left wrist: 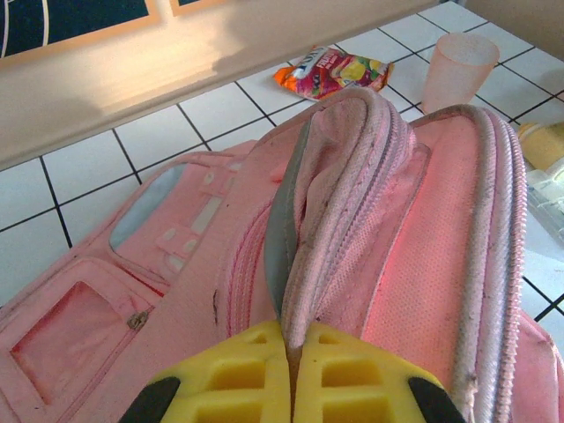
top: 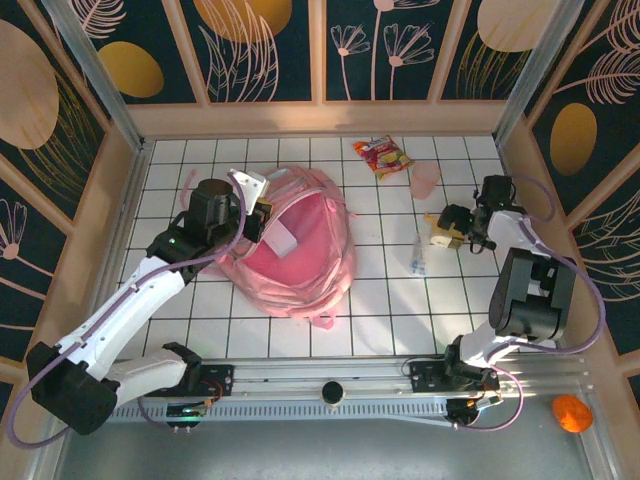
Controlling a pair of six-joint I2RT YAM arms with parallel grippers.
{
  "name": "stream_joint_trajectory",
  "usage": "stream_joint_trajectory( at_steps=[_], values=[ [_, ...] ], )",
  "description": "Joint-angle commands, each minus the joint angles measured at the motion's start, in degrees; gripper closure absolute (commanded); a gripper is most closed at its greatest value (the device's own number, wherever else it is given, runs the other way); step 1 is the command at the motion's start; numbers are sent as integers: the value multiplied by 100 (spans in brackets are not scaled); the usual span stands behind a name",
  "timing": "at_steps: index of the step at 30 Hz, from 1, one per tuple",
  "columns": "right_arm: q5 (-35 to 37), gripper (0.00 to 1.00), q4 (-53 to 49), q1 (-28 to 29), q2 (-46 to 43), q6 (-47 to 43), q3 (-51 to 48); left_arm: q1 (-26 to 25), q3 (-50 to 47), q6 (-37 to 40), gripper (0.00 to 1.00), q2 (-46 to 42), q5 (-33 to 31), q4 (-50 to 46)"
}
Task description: Pack books, pencil case, and school supplies into a backpack
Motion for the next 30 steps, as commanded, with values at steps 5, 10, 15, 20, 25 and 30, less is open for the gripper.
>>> stream_joint_trajectory(
  at_steps=[5, 10, 15, 20, 25, 30],
  values=[
    [20, 1, 151, 265, 612, -452, 427, 14, 173, -178, 100, -3, 42, 873],
    [130, 1, 113, 516, 936, -502, 560, 14, 183, -209, 100, 15, 42, 866],
    [585, 1, 41, 622, 1221, -398, 681, 12, 192, -193, 100, 15, 31, 850],
    [975, 9, -85, 679, 1363, -324, 738, 16, 201, -168, 100, 8, 12, 847],
    [890, 16, -194, 754, 1077, -213, 789, 10, 196, -171, 100, 8, 21, 865],
    [783, 17, -601, 1136, 294, 196, 944, 13, 153, -226, 100, -2, 40, 899]
  ],
)
